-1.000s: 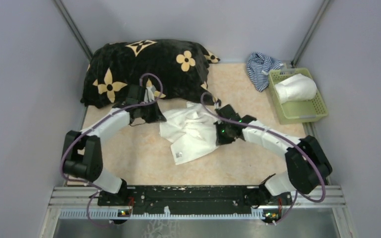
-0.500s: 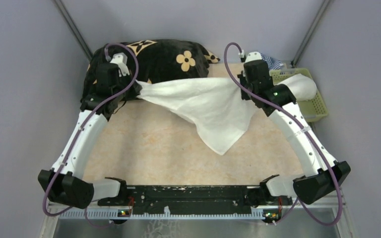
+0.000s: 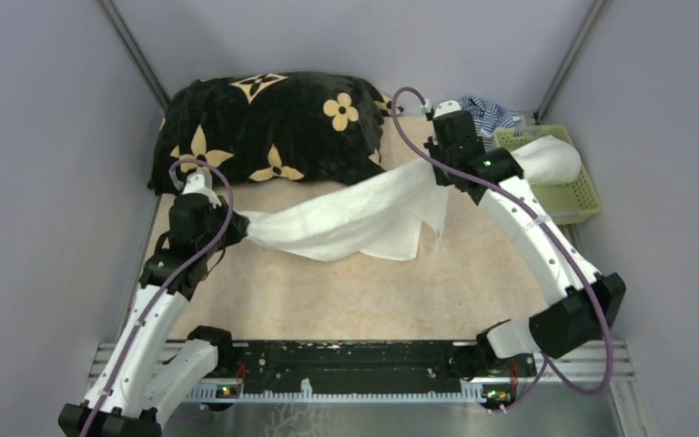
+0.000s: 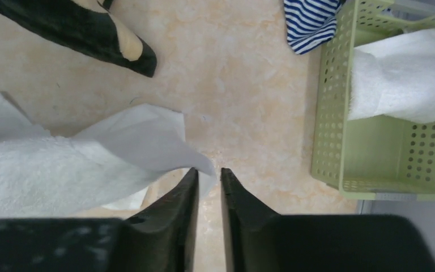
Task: Roll the towels
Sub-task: Flatten out the towel at the center of the board.
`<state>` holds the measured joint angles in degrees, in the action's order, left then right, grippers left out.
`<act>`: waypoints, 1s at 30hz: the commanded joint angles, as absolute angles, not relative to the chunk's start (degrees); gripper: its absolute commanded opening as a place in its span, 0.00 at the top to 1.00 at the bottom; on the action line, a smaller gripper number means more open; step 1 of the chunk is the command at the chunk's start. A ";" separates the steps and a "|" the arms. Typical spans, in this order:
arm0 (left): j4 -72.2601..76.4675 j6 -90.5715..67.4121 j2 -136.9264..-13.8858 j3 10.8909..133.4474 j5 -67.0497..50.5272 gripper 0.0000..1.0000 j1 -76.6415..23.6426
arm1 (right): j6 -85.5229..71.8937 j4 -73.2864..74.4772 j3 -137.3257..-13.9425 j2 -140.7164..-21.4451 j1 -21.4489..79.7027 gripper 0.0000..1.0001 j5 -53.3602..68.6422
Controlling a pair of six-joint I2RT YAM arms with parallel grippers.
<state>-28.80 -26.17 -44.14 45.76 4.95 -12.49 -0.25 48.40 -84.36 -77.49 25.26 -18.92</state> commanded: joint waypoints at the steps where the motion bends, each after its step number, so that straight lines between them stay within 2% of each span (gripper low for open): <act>1: -25.93 -30.44 -47.11 42.60 4.87 0.98 -12.13 | -2.73 43.83 -87.06 -86.42 24.96 0.74 -22.20; 4: -23.96 -29.63 -51.61 43.54 5.39 0.99 -12.13 | -6.33 46.54 -89.88 -90.71 25.11 0.57 -22.91; 7: -23.65 -28.69 -55.74 45.27 6.10 0.99 -12.14 | -7.90 45.45 -86.76 -88.61 26.03 0.51 -20.73; 13: -21.60 -28.11 -59.36 45.69 6.51 0.98 -12.13 | -11.14 44.67 -72.42 -79.77 30.14 0.50 -10.90; 22: -21.27 -26.52 -60.65 45.84 7.72 0.98 -12.04 | -21.74 40.69 -50.85 -70.24 30.93 0.49 -5.57; 27: -20.66 -26.03 -61.52 45.94 7.25 0.97 -12.04 | -26.74 28.01 -41.77 -67.81 33.19 0.55 -0.23; 30: -20.87 -25.86 -61.97 46.16 7.11 0.97 -12.04 | -28.68 23.08 -39.51 -69.68 33.31 0.61 -1.66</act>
<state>-22.33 -26.94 -61.32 44.23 6.72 -12.38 -23.81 35.38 -41.12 -69.56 32.62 -2.87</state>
